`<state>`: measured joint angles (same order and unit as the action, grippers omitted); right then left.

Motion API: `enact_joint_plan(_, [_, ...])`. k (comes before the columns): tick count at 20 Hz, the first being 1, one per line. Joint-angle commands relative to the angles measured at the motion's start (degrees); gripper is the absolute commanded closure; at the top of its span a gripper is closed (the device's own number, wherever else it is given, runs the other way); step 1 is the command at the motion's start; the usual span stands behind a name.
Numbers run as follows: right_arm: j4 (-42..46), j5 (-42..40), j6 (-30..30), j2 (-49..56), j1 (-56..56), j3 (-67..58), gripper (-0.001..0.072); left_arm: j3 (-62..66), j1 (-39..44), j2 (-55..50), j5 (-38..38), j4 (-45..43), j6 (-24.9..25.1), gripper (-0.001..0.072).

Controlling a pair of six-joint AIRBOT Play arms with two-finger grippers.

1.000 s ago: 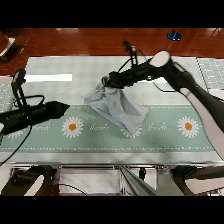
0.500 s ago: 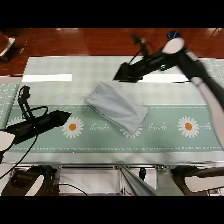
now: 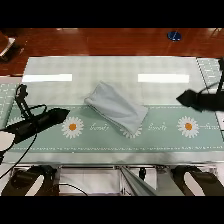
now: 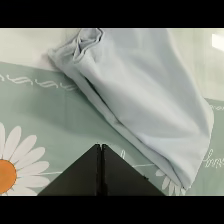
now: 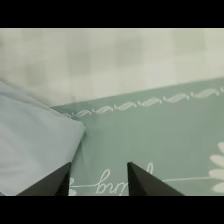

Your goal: Fold the shirts.

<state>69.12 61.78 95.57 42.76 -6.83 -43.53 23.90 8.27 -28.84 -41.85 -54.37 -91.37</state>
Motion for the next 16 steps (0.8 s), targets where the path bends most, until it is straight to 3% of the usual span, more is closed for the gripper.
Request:
enact_joint_plan(1, [-12.7, -13.1, 6.7, -9.3, 0.6, 22.9, 0.0299, 0.0, 0.0, -0.1, 2.4, 0.0, 0.0, 0.068])
enact_joint_plan(5, [-20.6, -19.7, 4.9, 0.3, 10.4, 28.2, 0.0299, 0.0, 0.0, -1.6, 2.3, 0.0, 0.0, 0.068])
enact_joint_plan(9, [-31.3, -24.2, -3.9, 14.8, 15.2, 24.0, 0.0299, 0.0, 0.0, -3.2, 2.3, 0.4, 0.0, 0.068])
enact_joint_plan(11, [-37.4, -23.2, -10.7, 21.6, 15.1, 20.0, 0.0299, 0.0, 0.0, -3.3, 2.3, 0.4, 0.0, 0.068])
enact_joint_plan(16, [-42.1, -12.3, -18.9, 37.9, 15.1, 7.6, 0.0335, 0.0, 0.0, -3.3, 2.4, 0.4, 0.0, 0.068])
